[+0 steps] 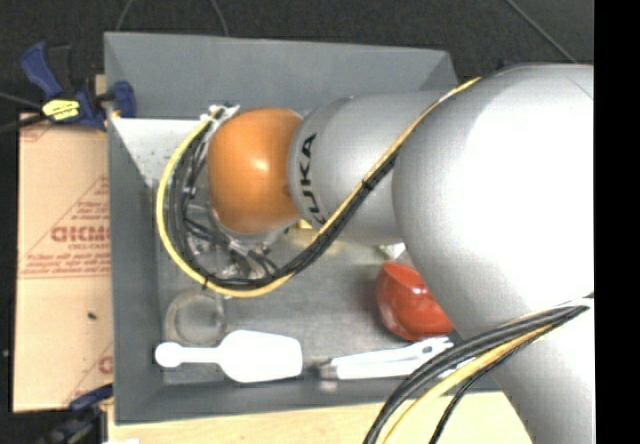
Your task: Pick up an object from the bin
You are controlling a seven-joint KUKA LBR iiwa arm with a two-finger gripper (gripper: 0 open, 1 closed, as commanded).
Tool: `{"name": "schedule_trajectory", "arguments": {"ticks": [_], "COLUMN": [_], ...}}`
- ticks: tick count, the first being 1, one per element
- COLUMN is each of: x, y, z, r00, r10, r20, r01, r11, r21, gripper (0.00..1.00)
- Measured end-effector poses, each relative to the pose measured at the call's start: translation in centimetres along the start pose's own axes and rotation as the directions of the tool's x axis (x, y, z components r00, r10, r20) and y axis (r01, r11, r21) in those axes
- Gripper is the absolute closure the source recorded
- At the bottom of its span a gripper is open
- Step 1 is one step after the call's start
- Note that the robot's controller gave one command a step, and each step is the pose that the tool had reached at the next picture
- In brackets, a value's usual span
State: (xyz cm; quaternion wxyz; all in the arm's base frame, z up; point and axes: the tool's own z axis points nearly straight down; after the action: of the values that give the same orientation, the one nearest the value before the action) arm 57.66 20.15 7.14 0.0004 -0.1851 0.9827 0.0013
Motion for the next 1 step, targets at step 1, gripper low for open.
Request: {"name": "schedule_trajectory", "arguments": {"ticks": [1], "x": [0.84], "y": [0.85], "z": [0.09], "r00": [1.000], "r10": [0.026], "r20": [0.009], "r01": [-0.026], "r11": [1.000], "r21": [-0.001], "gripper": [0.00]}}
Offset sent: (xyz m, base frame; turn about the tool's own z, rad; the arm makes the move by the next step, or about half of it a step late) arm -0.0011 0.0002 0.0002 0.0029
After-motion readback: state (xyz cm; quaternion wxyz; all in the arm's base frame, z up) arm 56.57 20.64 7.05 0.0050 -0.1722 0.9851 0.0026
